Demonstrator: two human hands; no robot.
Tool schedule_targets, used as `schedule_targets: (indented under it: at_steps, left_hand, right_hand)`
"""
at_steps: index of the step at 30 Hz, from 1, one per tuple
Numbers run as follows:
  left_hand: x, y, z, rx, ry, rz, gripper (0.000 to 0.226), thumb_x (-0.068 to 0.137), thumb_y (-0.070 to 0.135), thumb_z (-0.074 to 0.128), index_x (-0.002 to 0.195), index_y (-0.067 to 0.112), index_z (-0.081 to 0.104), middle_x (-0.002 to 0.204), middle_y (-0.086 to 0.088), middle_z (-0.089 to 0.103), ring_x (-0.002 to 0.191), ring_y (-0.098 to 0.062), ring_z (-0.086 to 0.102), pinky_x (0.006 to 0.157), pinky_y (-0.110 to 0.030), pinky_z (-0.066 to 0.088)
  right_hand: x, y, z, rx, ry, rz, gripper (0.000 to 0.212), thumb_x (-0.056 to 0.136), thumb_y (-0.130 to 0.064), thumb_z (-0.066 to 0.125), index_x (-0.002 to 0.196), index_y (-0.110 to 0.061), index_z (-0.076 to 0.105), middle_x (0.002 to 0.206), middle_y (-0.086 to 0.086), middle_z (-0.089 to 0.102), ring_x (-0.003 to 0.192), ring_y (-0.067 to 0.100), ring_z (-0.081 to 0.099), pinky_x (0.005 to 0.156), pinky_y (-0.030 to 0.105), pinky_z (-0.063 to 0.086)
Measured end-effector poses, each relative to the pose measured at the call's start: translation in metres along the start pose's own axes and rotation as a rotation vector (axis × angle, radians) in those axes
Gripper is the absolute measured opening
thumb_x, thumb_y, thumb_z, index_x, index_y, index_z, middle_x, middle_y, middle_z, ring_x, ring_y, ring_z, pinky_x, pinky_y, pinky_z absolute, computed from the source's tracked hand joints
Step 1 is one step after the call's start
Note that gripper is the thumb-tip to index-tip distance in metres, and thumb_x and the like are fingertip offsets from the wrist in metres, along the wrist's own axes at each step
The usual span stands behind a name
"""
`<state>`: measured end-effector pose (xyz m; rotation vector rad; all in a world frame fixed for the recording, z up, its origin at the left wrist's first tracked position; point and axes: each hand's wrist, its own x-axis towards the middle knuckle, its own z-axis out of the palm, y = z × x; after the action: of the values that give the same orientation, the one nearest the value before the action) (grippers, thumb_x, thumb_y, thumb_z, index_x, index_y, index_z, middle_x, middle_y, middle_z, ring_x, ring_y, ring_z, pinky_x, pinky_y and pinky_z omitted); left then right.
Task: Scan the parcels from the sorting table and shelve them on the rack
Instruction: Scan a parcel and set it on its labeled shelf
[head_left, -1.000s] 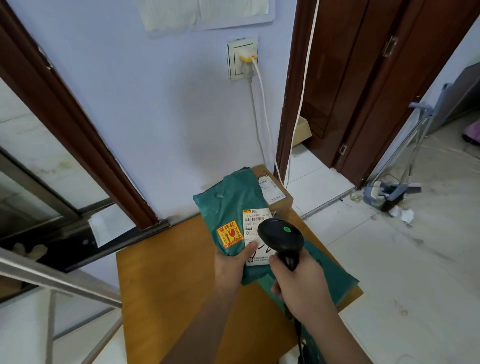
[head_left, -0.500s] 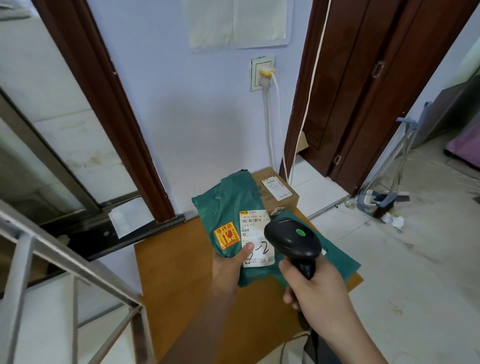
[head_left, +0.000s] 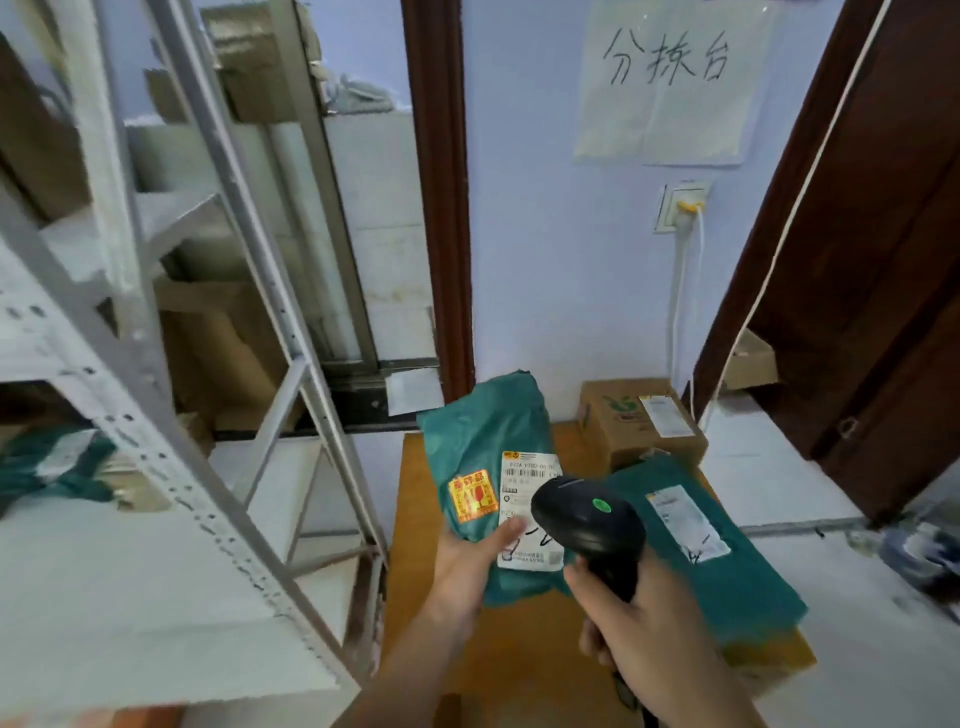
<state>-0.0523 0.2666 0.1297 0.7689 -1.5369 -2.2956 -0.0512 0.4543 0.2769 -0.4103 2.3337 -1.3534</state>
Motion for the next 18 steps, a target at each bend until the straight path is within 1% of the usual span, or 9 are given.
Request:
schedule_targets:
  at_steps: [4,8,9,11,13,15,16,17,18]
  left_hand:
    - [-0.065,-0.014,-0.012,-0.066,0.094,0.018,0.053,0.083,0.013,0.085,0.132,0.015,0.067,0.121,-0.011,0.079,0.110,-0.033,0.076,0.100,-0.053,0.059]
    - [-0.118,-0.015,-0.028,-0.138,0.172,0.055,0.044,0.089,0.005,0.079,0.131,0.012,0.068,0.121,-0.014,0.078,0.111,-0.036,0.076,0.102,-0.055,0.057]
    - [-0.130,-0.014,-0.033,-0.152,0.192,0.071,0.045,0.088,0.005,0.080,0.131,0.012,0.068,0.122,-0.014,0.078,0.112,-0.037,0.075,0.103,-0.057,0.056]
    - [-0.152,-0.009,-0.048,-0.172,0.248,0.111,0.056,0.083,0.009,0.089,0.133,0.012,0.067,0.124,-0.017,0.076,0.114,-0.040,0.074,0.106,-0.061,0.053]
    - [-0.172,-0.001,-0.066,-0.180,0.313,0.158,0.069,0.072,0.017,0.096,0.134,0.012,0.067,0.125,-0.018,0.076,0.115,-0.041,0.073,0.106,-0.062,0.053]
    - [-0.192,0.012,-0.086,-0.191,0.369,0.216,0.078,0.063,0.020,0.099,0.134,0.010,0.067,0.123,-0.019,0.076,0.113,-0.041,0.074,0.104,-0.061,0.055]
    - [-0.200,0.019,-0.096,-0.184,0.396,0.253,0.078,0.062,0.018,0.098,0.133,0.009,0.068,0.121,-0.018,0.077,0.112,-0.039,0.075,0.100,-0.057,0.058]
    - [-0.209,0.025,-0.107,-0.175,0.425,0.290,0.075,0.062,0.015,0.097,0.131,0.008,0.069,0.119,-0.016,0.078,0.109,-0.036,0.076,0.093,-0.050,0.062]
    - [-0.219,0.033,-0.117,-0.165,0.452,0.324,0.071,0.061,0.013,0.095,0.128,0.008,0.070,0.116,-0.013,0.080,0.105,-0.030,0.078,0.085,-0.041,0.065]
  right_hand:
    - [-0.044,0.012,-0.002,-0.016,-0.106,-0.014,0.012,0.093,-0.033,0.065,0.091,-0.022,0.061,0.058,0.011,0.070,0.045,0.015,0.063,0.055,0.029,0.053]
    - [-0.078,0.008,0.003,0.014,-0.169,-0.035,0.011,0.092,-0.032,0.066,0.091,-0.023,0.060,0.055,0.010,0.069,0.043,0.014,0.061,0.048,0.022,0.049]
    - [-0.084,0.004,0.007,0.019,-0.193,-0.052,0.010,0.093,-0.030,0.066,0.092,-0.023,0.060,0.054,0.009,0.068,0.042,0.012,0.060,0.047,0.021,0.048]
    - [-0.094,-0.004,0.017,0.036,-0.230,-0.087,0.012,0.092,-0.027,0.067,0.099,-0.020,0.061,0.051,0.007,0.065,0.039,0.010,0.057,0.044,0.021,0.045]
    - [-0.106,-0.015,0.033,0.075,-0.267,-0.106,0.020,0.091,-0.022,0.069,0.110,-0.021,0.061,0.049,0.006,0.062,0.036,0.011,0.055,0.040,0.020,0.043]
    - [-0.121,-0.030,0.053,0.095,-0.336,-0.145,0.032,0.088,-0.015,0.073,0.117,-0.024,0.063,0.047,0.008,0.061,0.037,0.013,0.055,0.040,0.019,0.043]
    - [-0.128,-0.037,0.064,0.102,-0.359,-0.170,0.036,0.086,-0.010,0.075,0.119,-0.021,0.065,0.050,0.008,0.061,0.039,0.013,0.057,0.042,0.017,0.043]
    - [-0.134,-0.040,0.075,0.098,-0.379,-0.200,0.040,0.083,-0.004,0.077,0.121,-0.014,0.066,0.058,0.009,0.064,0.047,0.011,0.062,0.047,0.015,0.044]
    - [-0.138,-0.043,0.087,0.087,-0.399,-0.225,0.044,0.081,0.001,0.078,0.122,-0.006,0.066,0.072,0.011,0.068,0.063,0.011,0.069,0.055,0.014,0.044]
